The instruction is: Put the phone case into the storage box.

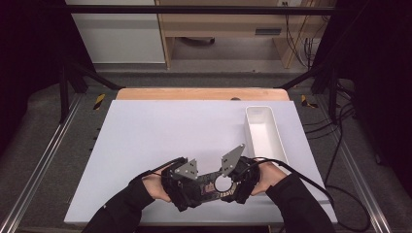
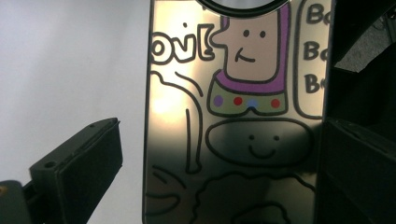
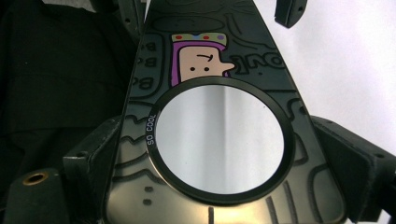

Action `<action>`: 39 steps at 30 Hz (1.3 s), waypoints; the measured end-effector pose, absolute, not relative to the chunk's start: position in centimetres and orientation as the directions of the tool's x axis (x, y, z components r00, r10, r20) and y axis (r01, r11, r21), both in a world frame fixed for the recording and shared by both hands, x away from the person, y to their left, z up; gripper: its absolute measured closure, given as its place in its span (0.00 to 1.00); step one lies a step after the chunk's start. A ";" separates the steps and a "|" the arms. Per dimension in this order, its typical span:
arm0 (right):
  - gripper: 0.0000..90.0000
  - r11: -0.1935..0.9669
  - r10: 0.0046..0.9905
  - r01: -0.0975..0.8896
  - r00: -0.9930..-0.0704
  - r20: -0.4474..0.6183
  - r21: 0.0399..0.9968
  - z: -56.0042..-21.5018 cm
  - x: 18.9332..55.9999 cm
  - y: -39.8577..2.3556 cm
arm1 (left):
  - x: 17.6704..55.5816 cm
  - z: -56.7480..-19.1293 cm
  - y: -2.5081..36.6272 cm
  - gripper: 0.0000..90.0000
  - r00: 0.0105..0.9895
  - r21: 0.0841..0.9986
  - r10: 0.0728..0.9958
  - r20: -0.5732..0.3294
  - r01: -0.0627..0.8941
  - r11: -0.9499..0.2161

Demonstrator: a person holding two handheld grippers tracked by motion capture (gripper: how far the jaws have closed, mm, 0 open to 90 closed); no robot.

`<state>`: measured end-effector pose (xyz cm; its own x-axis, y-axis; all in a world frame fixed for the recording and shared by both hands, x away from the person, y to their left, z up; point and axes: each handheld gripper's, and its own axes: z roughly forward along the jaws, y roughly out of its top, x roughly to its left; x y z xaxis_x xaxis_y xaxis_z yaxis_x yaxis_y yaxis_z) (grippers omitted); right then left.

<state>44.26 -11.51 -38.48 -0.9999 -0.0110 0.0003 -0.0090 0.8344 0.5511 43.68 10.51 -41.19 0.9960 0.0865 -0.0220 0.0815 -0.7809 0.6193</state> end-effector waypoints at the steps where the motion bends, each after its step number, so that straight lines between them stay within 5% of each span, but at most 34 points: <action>1: 0.14 0.836 -0.011 -0.009 -1.000 0.000 0.548 -38.5 44.3 -11.4 | 43.7 -41.2 10.4 0.00 0.996 0.616 0.085 -0.023 0.081 -0.784; 39: 0.14 0.891 -0.007 0.000 -1.000 0.013 0.454 -39.2 44.6 -10.4 | 43.9 -42.8 7.0 0.05 0.999 0.432 0.034 -0.013 0.036 -0.901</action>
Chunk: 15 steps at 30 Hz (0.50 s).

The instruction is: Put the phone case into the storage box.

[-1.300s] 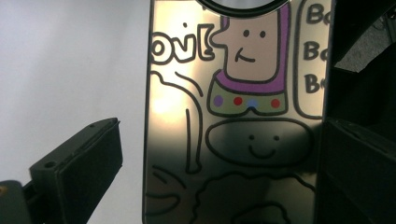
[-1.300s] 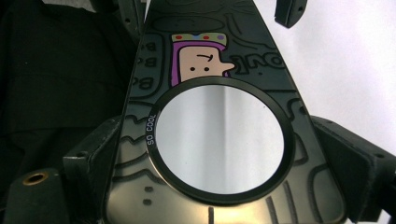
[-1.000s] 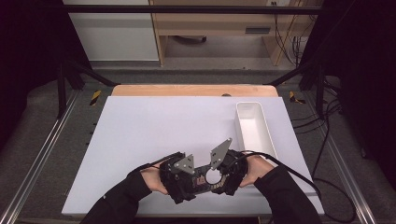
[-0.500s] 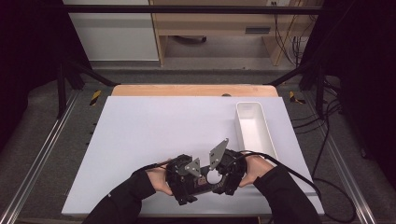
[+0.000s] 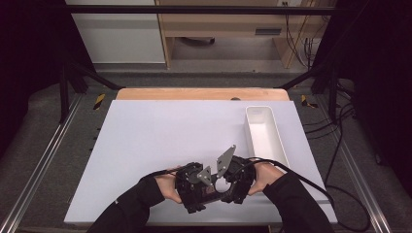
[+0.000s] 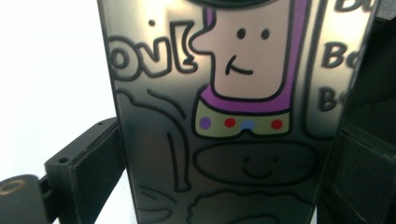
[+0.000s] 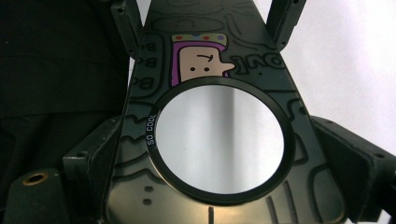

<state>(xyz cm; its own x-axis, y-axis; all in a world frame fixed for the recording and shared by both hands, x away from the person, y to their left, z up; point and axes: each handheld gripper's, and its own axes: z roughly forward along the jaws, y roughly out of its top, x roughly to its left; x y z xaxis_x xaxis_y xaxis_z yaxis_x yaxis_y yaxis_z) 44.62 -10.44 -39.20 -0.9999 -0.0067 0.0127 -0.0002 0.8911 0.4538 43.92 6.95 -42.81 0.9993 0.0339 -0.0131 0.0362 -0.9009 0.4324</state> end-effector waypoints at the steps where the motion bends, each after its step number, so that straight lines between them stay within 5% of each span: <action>1: 0.14 0.890 -0.009 -0.002 -1.000 0.012 0.455 -39.2 44.6 -10.4 | 43.9 -42.8 6.9 0.05 0.999 0.432 0.032 -0.014 0.035 -0.901; 15: 0.14 0.893 -0.005 0.004 -1.000 0.018 0.450 -39.1 44.5 -10.4 | 44.1 -42.7 6.6 0.12 1.000 0.411 0.007 -0.019 0.014 -0.912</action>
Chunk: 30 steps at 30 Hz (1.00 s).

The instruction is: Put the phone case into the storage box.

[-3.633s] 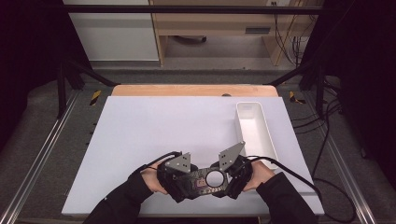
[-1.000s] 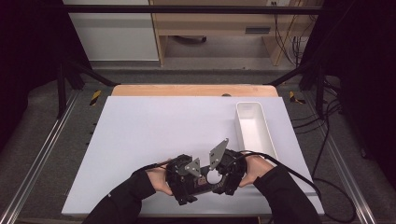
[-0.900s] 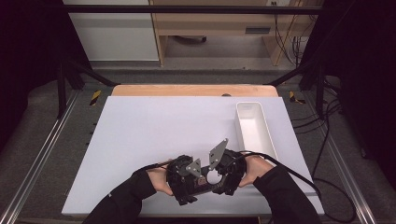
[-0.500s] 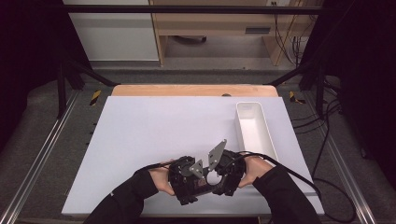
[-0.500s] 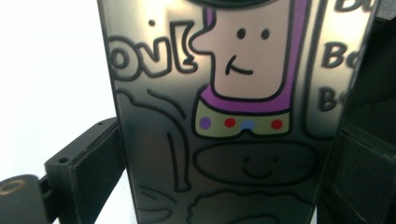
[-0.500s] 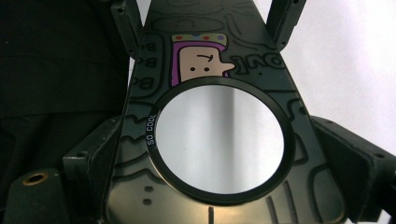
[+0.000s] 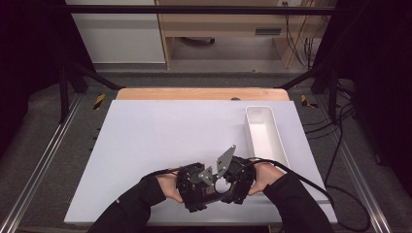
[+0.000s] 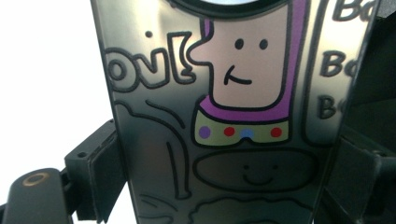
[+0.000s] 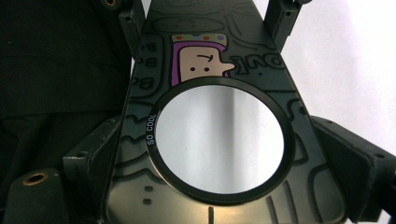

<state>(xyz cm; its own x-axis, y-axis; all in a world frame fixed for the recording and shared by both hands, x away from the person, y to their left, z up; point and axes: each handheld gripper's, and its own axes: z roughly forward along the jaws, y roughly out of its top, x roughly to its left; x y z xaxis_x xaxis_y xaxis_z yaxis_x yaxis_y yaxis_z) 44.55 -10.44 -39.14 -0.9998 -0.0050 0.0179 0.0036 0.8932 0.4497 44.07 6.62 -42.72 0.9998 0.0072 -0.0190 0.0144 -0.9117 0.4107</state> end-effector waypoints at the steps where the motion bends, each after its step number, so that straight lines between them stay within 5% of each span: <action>1: 0.14 0.893 -0.005 0.003 -1.000 0.018 0.449 -39.2 44.6 -10.4 | 44.1 -42.7 6.6 0.12 1.000 0.407 0.004 -0.021 0.012 -0.913; 30: 0.12 0.883 -0.005 -0.013 -1.000 -0.019 0.469 -39.0 44.4 -10.5 | 44.1 -42.4 6.3 0.13 1.000 0.389 0.022 -0.006 0.023 -0.921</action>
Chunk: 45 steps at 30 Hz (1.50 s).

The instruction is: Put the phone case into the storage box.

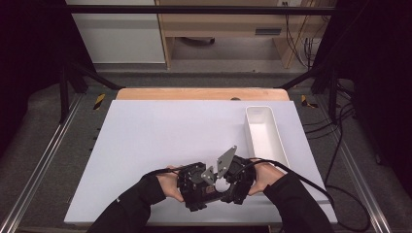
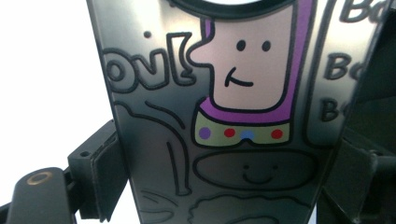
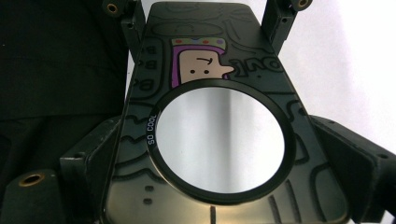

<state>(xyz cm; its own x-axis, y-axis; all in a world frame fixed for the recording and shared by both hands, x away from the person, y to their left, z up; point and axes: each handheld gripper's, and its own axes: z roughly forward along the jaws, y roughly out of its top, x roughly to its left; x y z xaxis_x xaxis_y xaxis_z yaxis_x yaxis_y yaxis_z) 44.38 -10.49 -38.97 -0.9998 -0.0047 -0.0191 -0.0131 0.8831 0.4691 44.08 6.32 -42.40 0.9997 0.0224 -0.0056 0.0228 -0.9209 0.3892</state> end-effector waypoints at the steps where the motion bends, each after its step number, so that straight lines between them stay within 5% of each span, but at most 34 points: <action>1: 0.11 0.882 -0.004 -0.014 -1.000 -0.022 0.472 -38.9 44.4 -10.5 | 44.1 -42.4 6.3 0.13 1.000 0.394 0.021 -0.009 0.022 -0.919; 10: 0.00 0.853 0.037 0.006 -0.998 -0.049 0.522 -38.2 44.3 -11.1 | 44.4 -42.1 6.9 0.13 0.999 0.419 0.035 0.001 0.031 -0.907; 23: 0.00 0.731 0.128 0.059 -0.990 -0.052 0.680 -36.0 44.5 -13.8 | 44.6 -41.8 9.9 0.13 0.995 0.517 0.100 -0.005 0.088 -0.851; 45: 0.00 0.572 0.185 0.121 -0.983 0.016 0.811 -38.5 43.7 -14.9 | 44.2 -42.2 13.3 0.13 0.984 0.749 0.175 -0.025 0.135 -0.649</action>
<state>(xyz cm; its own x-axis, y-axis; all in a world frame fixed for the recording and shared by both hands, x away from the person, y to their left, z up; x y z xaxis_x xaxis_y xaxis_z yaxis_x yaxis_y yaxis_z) 43.70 -14.92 -38.50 -0.9827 0.1845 0.0162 0.1209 0.5722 0.8112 44.24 13.27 -42.21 0.9842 0.1754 -0.0252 0.1348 -0.6488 0.7489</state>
